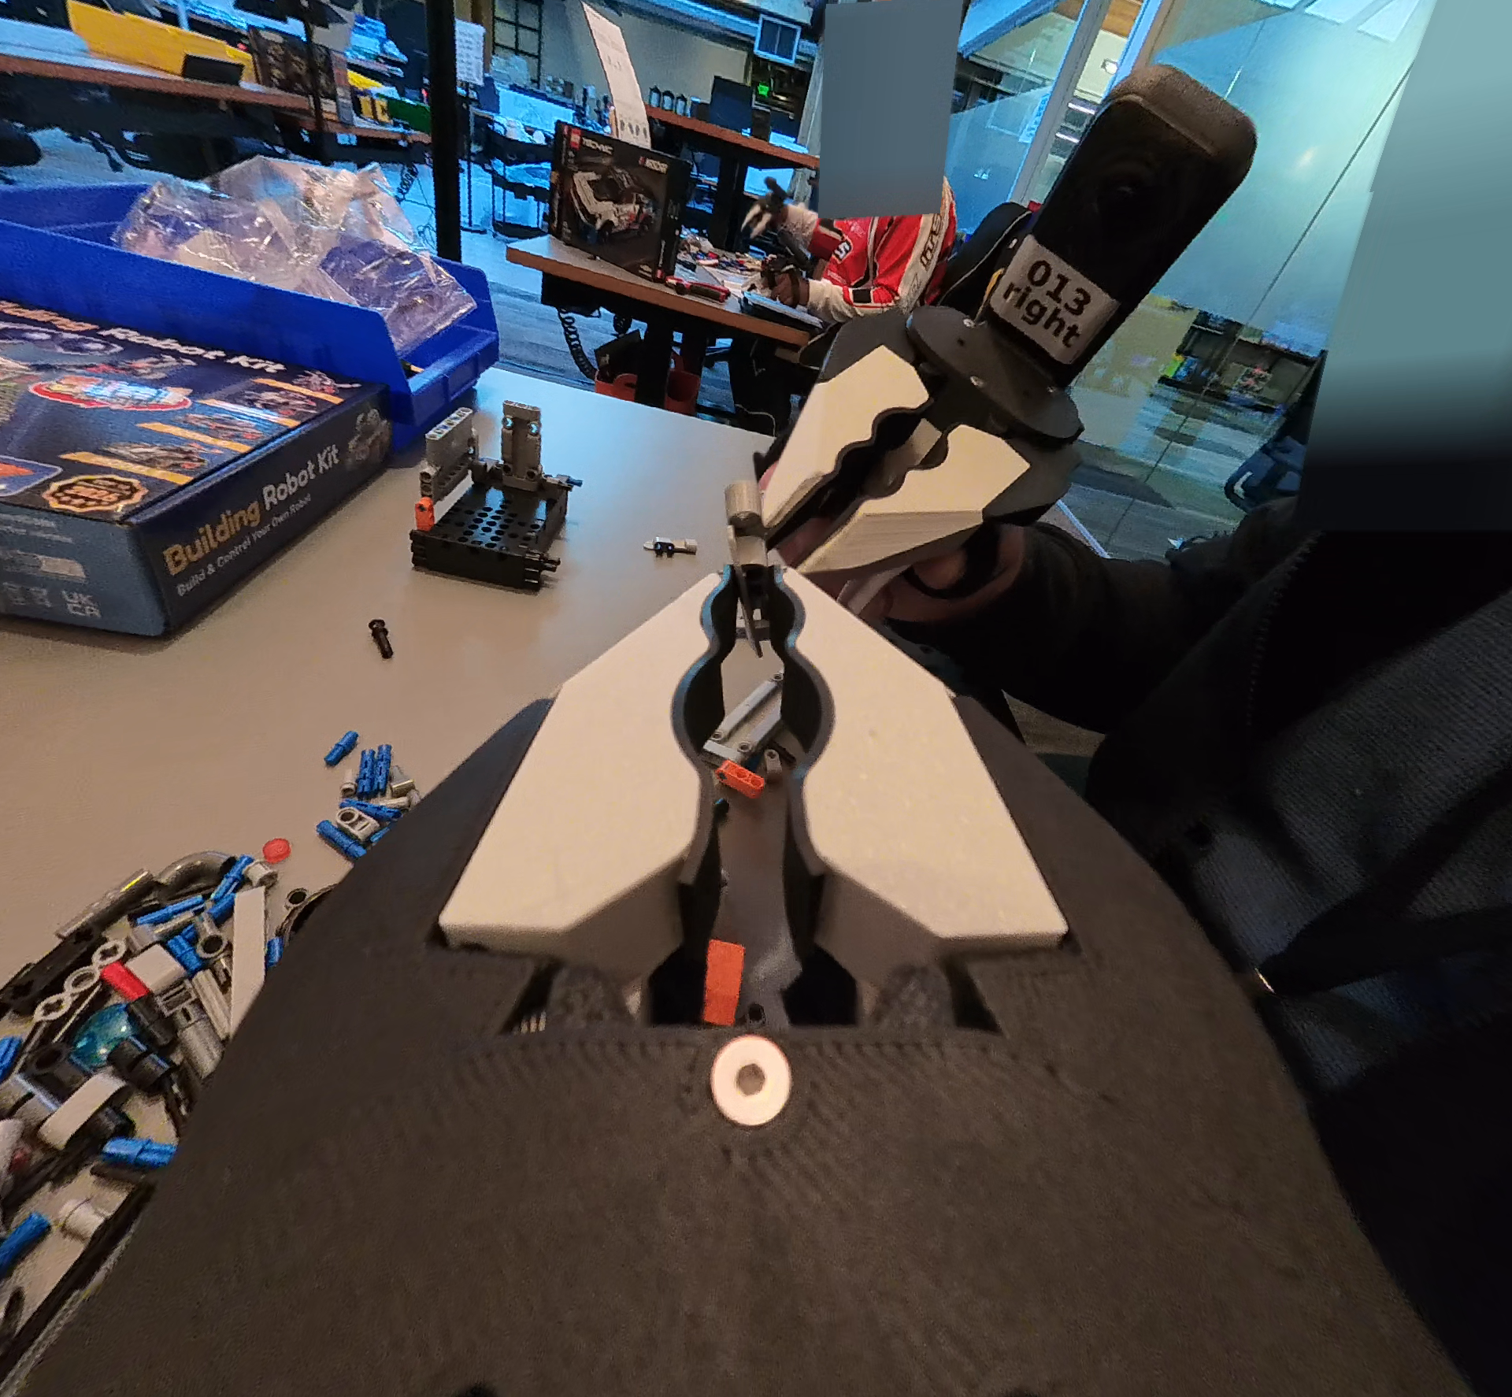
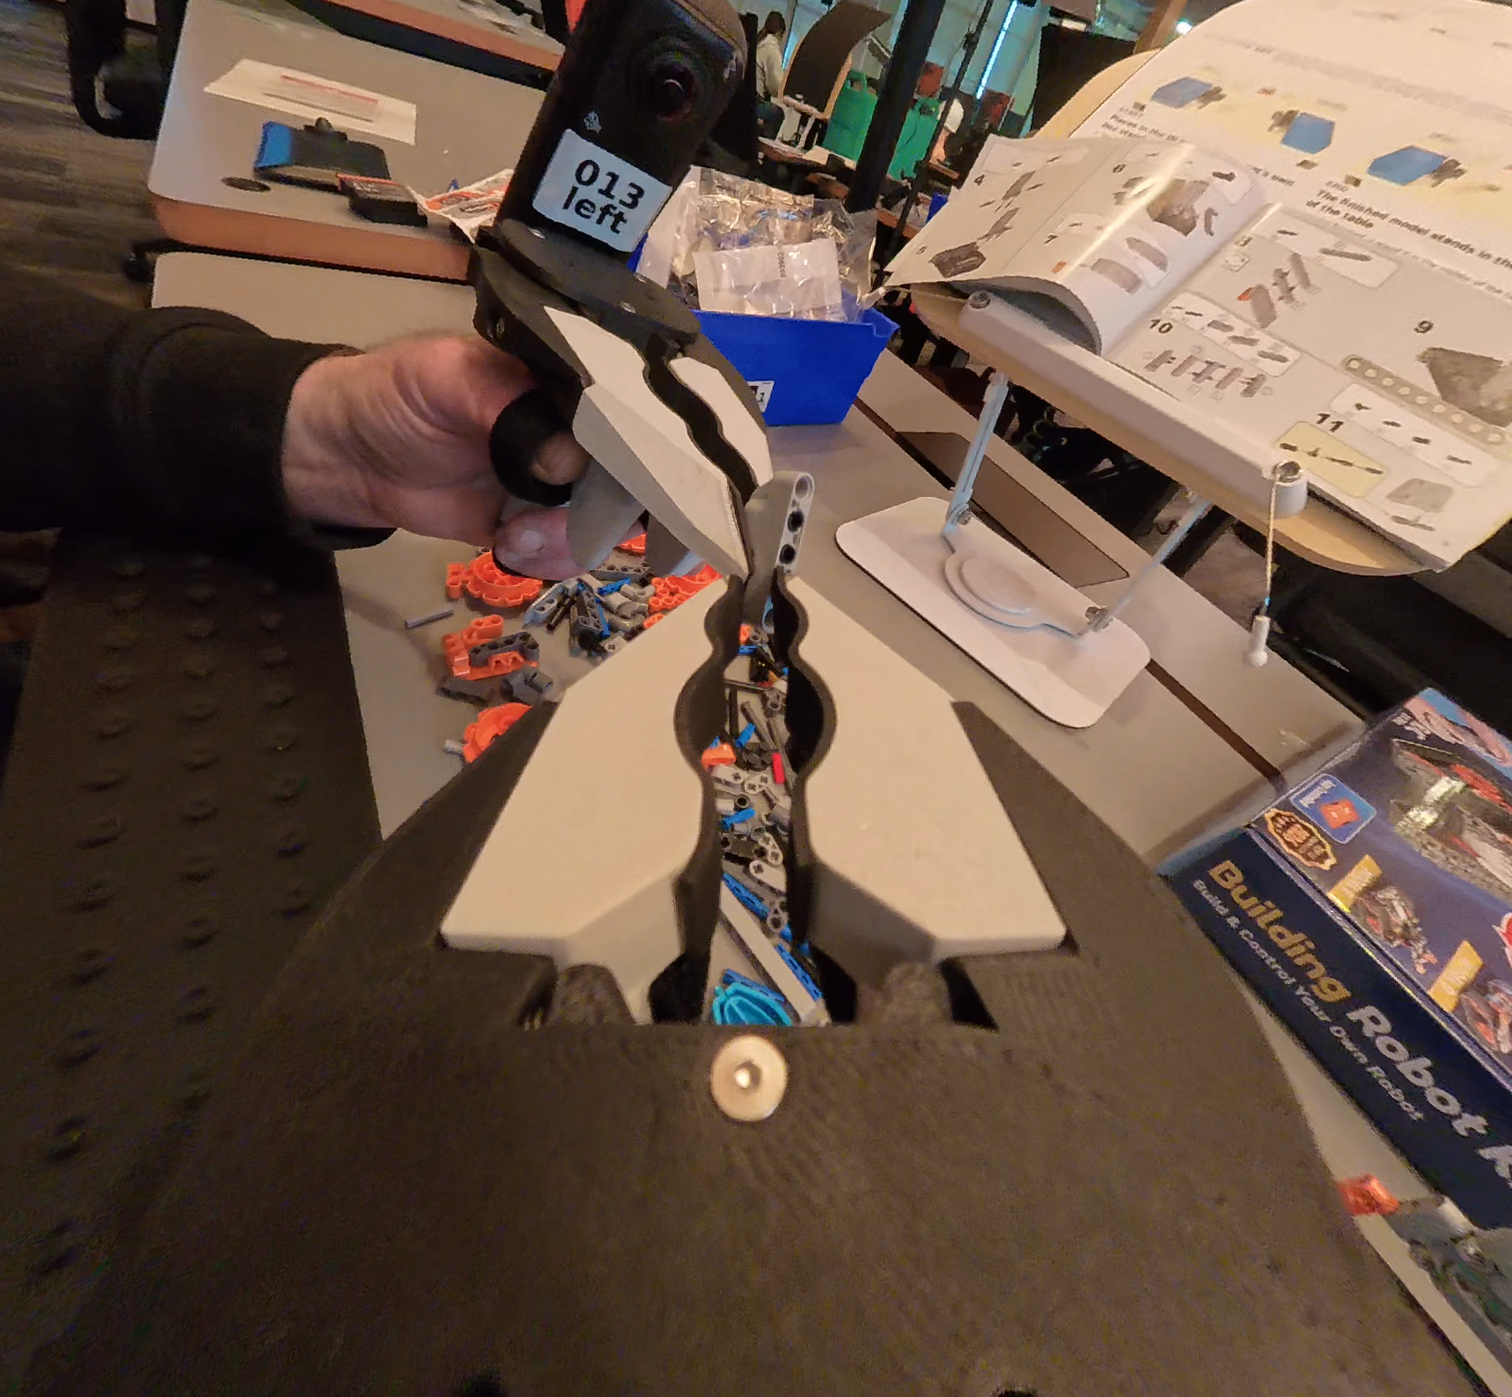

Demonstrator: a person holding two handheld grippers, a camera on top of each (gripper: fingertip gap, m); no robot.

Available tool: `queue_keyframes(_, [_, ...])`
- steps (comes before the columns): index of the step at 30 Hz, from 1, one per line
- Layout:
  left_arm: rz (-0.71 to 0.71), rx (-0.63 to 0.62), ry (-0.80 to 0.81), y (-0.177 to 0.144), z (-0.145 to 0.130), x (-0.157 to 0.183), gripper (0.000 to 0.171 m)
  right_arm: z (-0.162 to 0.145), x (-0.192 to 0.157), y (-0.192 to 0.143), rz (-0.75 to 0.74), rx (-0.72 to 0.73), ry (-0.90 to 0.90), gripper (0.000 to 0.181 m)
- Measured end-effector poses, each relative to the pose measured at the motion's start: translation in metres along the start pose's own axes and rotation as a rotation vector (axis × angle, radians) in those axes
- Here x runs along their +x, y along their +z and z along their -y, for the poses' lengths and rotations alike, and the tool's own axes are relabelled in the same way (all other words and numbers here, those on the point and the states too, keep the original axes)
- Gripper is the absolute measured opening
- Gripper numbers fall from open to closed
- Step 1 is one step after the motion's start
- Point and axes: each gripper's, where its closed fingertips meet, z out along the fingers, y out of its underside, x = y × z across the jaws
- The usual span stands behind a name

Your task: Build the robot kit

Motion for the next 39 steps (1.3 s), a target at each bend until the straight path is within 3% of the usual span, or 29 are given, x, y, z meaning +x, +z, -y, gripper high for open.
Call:
queue_keyframes(7, [0.019, -0.048, 0.019, 0.001, -0.010, -0.004, 0.003, -0.020, 0.040, -0.047, -0.083, -0.077, 0.088, 0.010])
queue_keyframes(15, [0.007, -0.057, -0.031, 0.002, -0.017, -0.009, 0.004, -0.092, 0.105, -0.146, -0.308, -0.356, 0.346, 0.010])
queue_keyframes(19, [0.003, -0.070, -0.045, 0.004, -0.021, -0.010, 0.004, -0.131, 0.111, -0.178, -0.319, -0.484, 0.509, 0.015])
queue_keyframes(26, [-0.010, -0.096, -0.060, 0.007, -0.028, -0.009, 0.004, -0.193, 0.101, -0.193, -0.293, -0.705, 0.611, 0.015])
queue_keyframes(32, [-0.023, -0.125, -0.071, 0.012, -0.035, -0.008, 0.004, -0.192, 0.045, -0.152, -0.067, -0.722, 0.628, 0.018])
queue_keyframes(39, [-0.027, -0.134, -0.064, 0.014, -0.036, -0.005, 0.004, -0.205, 0.035, -0.138, -0.087, -0.795, 0.604, 0.006])
